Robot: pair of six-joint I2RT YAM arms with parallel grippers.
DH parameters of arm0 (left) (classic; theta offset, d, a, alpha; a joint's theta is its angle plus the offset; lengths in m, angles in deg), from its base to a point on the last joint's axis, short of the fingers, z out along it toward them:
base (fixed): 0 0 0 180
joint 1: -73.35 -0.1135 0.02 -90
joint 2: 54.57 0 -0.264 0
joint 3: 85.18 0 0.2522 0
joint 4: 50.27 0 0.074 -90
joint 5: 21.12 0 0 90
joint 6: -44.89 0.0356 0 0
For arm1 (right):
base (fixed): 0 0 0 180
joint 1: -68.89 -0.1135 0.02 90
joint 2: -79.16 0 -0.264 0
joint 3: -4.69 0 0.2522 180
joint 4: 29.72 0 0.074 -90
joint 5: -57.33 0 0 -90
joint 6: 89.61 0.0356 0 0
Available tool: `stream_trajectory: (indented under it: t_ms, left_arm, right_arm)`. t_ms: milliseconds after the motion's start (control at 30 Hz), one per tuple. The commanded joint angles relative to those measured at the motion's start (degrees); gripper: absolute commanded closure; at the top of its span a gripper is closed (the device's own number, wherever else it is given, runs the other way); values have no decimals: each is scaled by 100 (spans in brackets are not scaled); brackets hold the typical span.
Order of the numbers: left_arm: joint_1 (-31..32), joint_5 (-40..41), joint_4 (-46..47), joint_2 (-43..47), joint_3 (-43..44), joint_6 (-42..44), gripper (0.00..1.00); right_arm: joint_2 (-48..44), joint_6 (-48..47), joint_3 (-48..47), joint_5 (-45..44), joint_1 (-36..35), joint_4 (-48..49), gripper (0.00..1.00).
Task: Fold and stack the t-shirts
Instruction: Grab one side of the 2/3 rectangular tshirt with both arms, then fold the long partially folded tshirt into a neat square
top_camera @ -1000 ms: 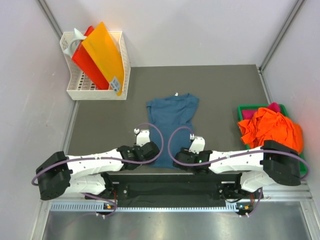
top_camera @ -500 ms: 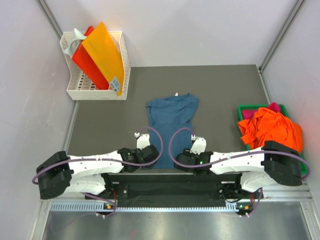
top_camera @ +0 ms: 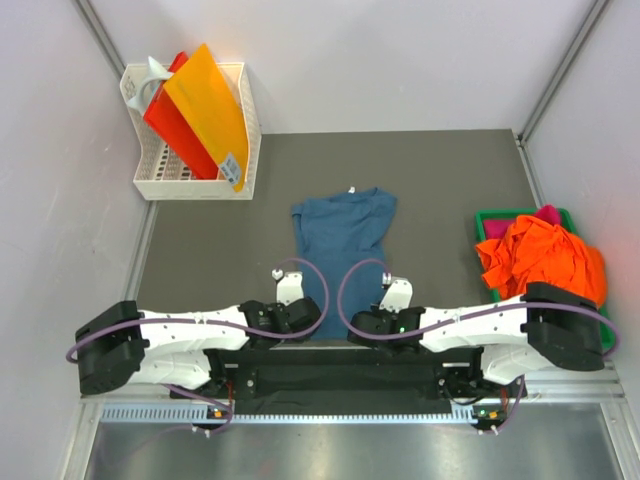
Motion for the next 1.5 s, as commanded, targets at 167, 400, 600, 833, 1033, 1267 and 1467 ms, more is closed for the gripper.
stream_trajectory:
  t_ms: [167, 400, 600, 833, 1033, 1267, 1467]
  left_arm:
    - [237, 373, -868, 456, 268, -146, 100]
    - [237, 1269, -1370, 949, 910, 275, 100]
    - [219, 1858, -1572, 599, 1525, 557, 100]
    - [-578, 1658, -1116, 159, 1991, 1145, 100]
    - [-1729, 1350, -501, -377, 2675, 1927, 100]
    - [-2355, 1463, -184, -1720, 4038, 2753, 100]
    - [-2812, 1340, -78, -2591, 5032, 2930, 100]
  right_arm:
    - [-82, 176, -350, -150, -273, -1175, 100]
    - [-302, -420, -923, -608, 69, -1547, 100]
    - [-486, -1158, -1292, -836, 684, -1538, 100]
    - [-399, -2459, -1722, -767, 1878, -889, 100]
    - [75, -3690, -2424, -451, 2959, -239, 100]
    - [963, -4613, -3620, -64, 3840, 105, 100]
    - [1648, -4947, -4552, 244, 4323, 246, 100]
